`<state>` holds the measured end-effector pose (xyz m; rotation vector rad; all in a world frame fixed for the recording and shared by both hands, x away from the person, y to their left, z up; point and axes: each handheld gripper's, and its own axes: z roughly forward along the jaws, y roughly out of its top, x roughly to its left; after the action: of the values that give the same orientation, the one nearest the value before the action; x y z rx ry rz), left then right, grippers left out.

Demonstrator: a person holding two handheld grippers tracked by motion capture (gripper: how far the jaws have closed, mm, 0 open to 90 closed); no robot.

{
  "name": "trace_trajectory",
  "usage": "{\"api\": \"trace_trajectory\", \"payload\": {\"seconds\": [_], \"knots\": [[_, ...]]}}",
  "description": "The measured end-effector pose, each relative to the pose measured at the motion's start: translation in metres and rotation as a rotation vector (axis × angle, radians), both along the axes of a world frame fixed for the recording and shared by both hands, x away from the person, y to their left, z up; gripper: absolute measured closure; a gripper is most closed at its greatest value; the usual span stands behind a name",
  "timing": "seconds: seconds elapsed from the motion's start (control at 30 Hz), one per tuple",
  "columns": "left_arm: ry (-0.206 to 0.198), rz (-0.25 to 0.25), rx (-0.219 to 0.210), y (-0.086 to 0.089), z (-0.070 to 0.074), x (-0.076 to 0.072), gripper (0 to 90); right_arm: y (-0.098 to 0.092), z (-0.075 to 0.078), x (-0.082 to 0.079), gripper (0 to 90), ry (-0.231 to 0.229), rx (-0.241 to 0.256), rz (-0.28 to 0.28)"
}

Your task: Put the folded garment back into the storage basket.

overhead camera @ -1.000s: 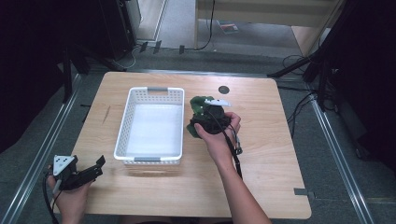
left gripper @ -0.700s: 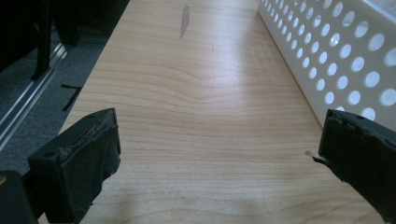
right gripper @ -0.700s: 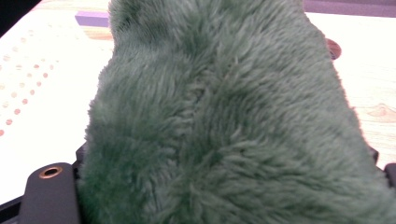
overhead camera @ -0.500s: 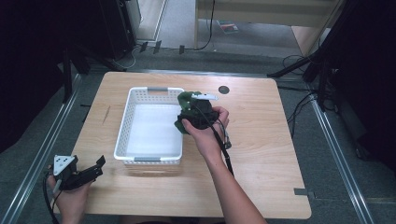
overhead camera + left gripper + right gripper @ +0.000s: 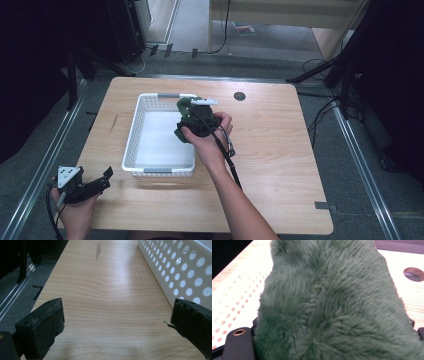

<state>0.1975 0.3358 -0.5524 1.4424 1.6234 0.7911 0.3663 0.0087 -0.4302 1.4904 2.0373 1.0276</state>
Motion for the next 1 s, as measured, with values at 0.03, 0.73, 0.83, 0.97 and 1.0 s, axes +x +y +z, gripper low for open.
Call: {"api": "trace_trajectory", "payload": {"seconds": [0.03, 0.73, 0.83, 0.97, 1.0], "knots": [[0.000, 0.000, 0.000, 0.000, 0.000, 0.000, 0.0, 0.006, -0.001, 0.000, 18.5, 0.006, 0.004, 0.002], [-0.002, -0.002, -0.002, 0.000, 0.000, 0.000, 0.0, 0.062, -0.016, 0.009, 18.1, 0.013, 0.006, 0.040], [-0.002, -0.002, -0.003, 0.000, 0.000, 0.000, 0.0, 0.072, -0.023, 0.012, 17.6, 0.008, 0.000, 0.035], [-0.002, -0.002, -0.003, 0.000, 0.000, 0.000, 0.0, 0.078, -0.029, 0.014, 17.5, 0.012, 0.002, 0.033], [-0.002, -0.002, -0.004, 0.000, 0.000, 0.000, 0.0, 0.080, -0.031, 0.015, 17.5, 0.018, 0.007, 0.033]]}}
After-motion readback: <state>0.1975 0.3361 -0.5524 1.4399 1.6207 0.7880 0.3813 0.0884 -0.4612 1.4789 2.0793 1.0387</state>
